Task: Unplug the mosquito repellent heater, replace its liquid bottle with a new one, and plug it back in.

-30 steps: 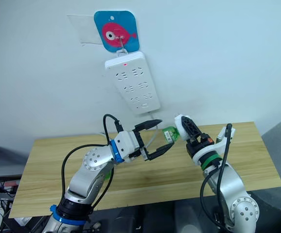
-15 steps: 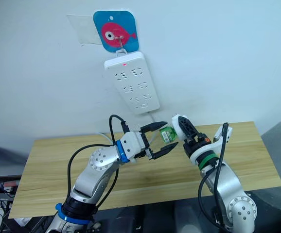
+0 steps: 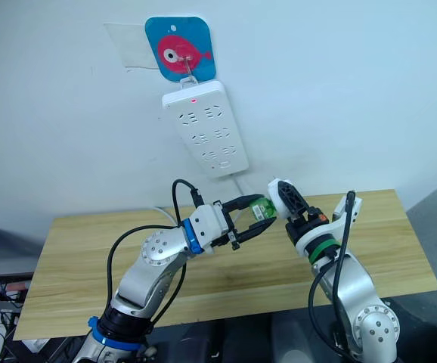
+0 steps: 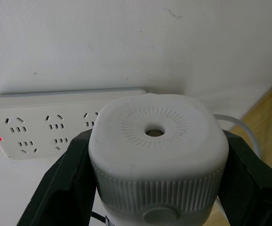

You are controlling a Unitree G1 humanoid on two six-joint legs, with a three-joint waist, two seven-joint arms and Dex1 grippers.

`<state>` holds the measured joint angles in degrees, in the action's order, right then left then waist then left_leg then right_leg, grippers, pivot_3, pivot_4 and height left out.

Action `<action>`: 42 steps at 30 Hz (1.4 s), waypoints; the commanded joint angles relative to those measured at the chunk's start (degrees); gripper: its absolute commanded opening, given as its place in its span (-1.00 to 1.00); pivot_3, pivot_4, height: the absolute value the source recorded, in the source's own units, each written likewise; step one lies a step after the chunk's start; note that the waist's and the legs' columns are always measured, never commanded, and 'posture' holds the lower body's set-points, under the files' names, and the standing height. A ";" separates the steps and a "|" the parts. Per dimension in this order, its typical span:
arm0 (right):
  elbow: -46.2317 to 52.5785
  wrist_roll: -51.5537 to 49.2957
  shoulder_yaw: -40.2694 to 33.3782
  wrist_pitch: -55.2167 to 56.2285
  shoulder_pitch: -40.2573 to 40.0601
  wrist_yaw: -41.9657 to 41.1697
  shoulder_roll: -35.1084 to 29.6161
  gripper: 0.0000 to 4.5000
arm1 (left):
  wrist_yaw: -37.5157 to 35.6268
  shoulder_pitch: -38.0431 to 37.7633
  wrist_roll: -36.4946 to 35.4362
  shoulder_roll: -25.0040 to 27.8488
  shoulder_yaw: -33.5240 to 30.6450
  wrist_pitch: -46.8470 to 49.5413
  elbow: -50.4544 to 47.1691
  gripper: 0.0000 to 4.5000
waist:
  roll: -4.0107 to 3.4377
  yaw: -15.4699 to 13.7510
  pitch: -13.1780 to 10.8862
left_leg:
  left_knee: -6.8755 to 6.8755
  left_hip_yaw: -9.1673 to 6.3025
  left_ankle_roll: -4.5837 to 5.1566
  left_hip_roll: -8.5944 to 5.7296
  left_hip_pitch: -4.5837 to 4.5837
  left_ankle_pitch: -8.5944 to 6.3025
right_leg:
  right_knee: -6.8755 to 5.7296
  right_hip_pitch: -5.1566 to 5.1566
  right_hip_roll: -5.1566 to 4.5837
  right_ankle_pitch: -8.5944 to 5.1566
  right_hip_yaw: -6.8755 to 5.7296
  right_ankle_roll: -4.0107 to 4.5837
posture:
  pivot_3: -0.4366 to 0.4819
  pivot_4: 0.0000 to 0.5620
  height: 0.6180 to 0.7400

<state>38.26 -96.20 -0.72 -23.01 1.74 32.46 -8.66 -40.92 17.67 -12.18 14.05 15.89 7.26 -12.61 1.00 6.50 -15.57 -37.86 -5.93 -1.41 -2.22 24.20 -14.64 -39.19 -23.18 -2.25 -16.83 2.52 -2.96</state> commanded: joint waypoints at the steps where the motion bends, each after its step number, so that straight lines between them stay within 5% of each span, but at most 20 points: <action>1: 2.69 -3.70 -0.48 -1.98 0.12 -2.09 -3.43 0.93 | -2.08 0.54 -1.67 0.85 -1.06 -1.17 -0.47 0.02 | 0.00 0.00 0.00 | 0.00 0.00 0.00 0.00 0.00 0.00 | 0.00 0.00 0.00 0.00 0.00 0.00 | -0.46 -0.03 1.00; 7: -3.87 -16.31 -6.80 -10.87 0.73 -10.26 -17.12 0.98 | -11.10 0.99 -6.05 4.74 -1.80 -4.27 0.12 0.02 | 0.01 -0.01 0.00 | -0.05 0.05 0.01 -0.02 0.01 0.00 | 0.00 0.03 0.00 0.00 -0.01 0.00 | -0.47 -0.06 1.00; 12: -18.69 -16.80 -11.85 -30.88 6.03 -26.34 -24.51 0.98 | -21.28 1.24 -8.57 9.11 -1.54 -9.10 1.07 0.02 | -0.03 0.01 0.02 | -0.05 0.08 0.02 0.02 -0.03 0.00 | -0.06 0.04 0.05 0.00 -0.01 0.01 | -0.47 -0.08 1.00; 19: -36.70 -16.80 -8.27 -53.00 16.91 -45.30 -38.59 0.98 | -25.96 3.82 -8.05 9.56 -1.24 -12.47 4.61 0.02 | -0.03 -0.25 0.02 | -0.11 0.17 0.05 -0.03 0.00 -0.01 | -0.05 0.04 0.07 0.01 0.00 0.01 | -0.44 -0.09 1.00; 42: -40.29 -16.80 -0.96 -56.01 22.23 -49.29 -40.65 0.98 | -22.98 4.29 -2.43 8.04 0.58 -14.03 4.92 0.02 | 0.00 -0.76 0.01 | -0.19 0.10 0.06 0.00 0.11 -0.02 | 0.02 0.03 0.02 0.04 -0.03 -0.05 | -0.36 0.01 1.00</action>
<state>-2.77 -111.55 -1.04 -78.65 23.69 -16.00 -48.63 -64.14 22.19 -14.57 22.17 15.93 -5.73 -6.15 1.00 5.75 -15.56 -38.05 -5.83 -1.35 -2.23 24.31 -14.65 -39.17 -23.15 -2.23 -16.79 2.49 -3.00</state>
